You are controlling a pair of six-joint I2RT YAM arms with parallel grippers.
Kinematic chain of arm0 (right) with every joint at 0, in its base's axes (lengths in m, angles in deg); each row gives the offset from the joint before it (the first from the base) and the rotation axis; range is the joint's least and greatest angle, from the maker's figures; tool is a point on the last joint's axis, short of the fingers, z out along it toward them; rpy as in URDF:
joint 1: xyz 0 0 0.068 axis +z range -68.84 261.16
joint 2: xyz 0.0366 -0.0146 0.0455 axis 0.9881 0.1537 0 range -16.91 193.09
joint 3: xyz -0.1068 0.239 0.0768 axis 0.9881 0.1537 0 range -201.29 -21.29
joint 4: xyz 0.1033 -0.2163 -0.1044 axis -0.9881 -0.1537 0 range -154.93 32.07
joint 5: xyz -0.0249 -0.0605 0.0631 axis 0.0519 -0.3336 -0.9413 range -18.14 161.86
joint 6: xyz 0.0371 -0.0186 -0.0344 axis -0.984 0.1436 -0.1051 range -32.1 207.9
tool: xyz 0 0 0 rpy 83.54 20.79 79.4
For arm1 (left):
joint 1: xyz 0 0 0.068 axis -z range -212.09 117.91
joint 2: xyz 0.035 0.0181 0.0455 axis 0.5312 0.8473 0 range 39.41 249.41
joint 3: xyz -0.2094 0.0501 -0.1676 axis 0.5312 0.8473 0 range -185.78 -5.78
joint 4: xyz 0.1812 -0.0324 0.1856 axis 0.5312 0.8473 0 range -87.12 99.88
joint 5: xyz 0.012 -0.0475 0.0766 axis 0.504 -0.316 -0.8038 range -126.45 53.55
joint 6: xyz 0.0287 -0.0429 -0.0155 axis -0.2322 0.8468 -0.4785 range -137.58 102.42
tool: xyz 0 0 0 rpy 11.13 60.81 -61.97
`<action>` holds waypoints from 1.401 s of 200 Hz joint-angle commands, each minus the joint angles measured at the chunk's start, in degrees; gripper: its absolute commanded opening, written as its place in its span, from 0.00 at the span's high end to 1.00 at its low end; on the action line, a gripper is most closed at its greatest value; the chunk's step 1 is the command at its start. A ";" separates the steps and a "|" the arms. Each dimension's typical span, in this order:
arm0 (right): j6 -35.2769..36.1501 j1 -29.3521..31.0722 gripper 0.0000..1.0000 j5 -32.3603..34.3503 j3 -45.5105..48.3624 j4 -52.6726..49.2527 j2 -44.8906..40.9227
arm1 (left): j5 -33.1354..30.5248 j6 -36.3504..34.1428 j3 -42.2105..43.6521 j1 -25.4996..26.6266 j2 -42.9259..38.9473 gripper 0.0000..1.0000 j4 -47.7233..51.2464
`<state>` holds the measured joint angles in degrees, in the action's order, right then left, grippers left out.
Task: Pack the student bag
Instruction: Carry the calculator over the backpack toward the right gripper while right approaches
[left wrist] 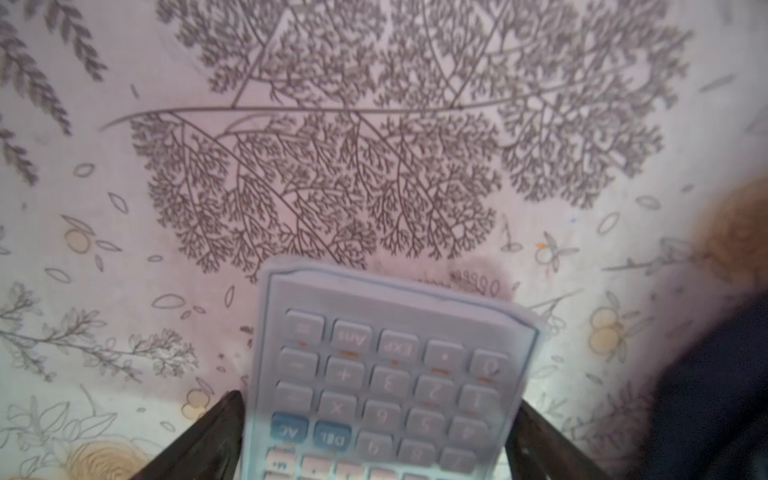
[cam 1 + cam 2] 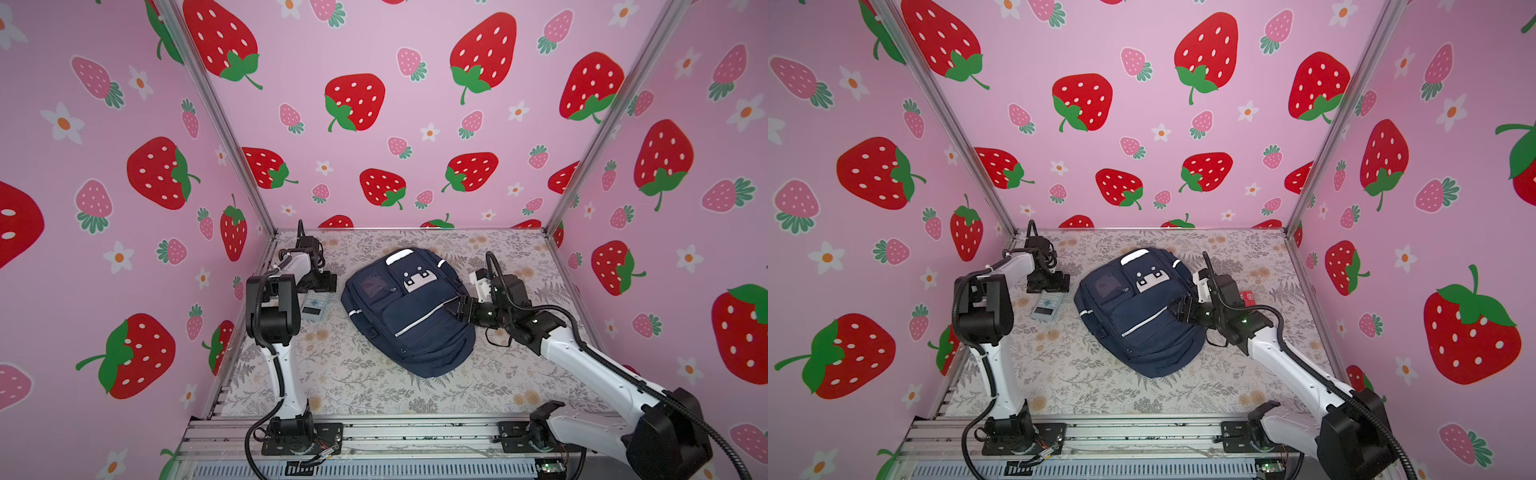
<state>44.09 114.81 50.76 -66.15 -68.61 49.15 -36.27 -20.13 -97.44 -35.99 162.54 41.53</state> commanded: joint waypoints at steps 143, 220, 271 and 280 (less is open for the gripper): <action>10.94 15.34 0.38 3.34 -13.39 -0.53 8.07 | 20.20 12.85 0.88 0.46 -14.90 0.39 2.79; 15.35 19.74 0.38 7.95 -26.54 4.33 18.74 | 30.11 26.46 9.85 8.27 -33.60 0.44 -4.31; 16.20 19.73 0.39 15.04 -31.99 5.78 22.72 | 27.65 37.78 13.79 20.54 -39.12 0.45 -12.98; 16.21 19.69 0.40 15.74 -33.05 5.03 23.45 | 27.48 38.78 13.49 22.03 -39.24 0.45 -13.79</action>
<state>58.67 134.28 62.12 -95.97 -64.04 70.99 -8.86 12.59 -83.56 -17.23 124.88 33.40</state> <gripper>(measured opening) 0.606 0.854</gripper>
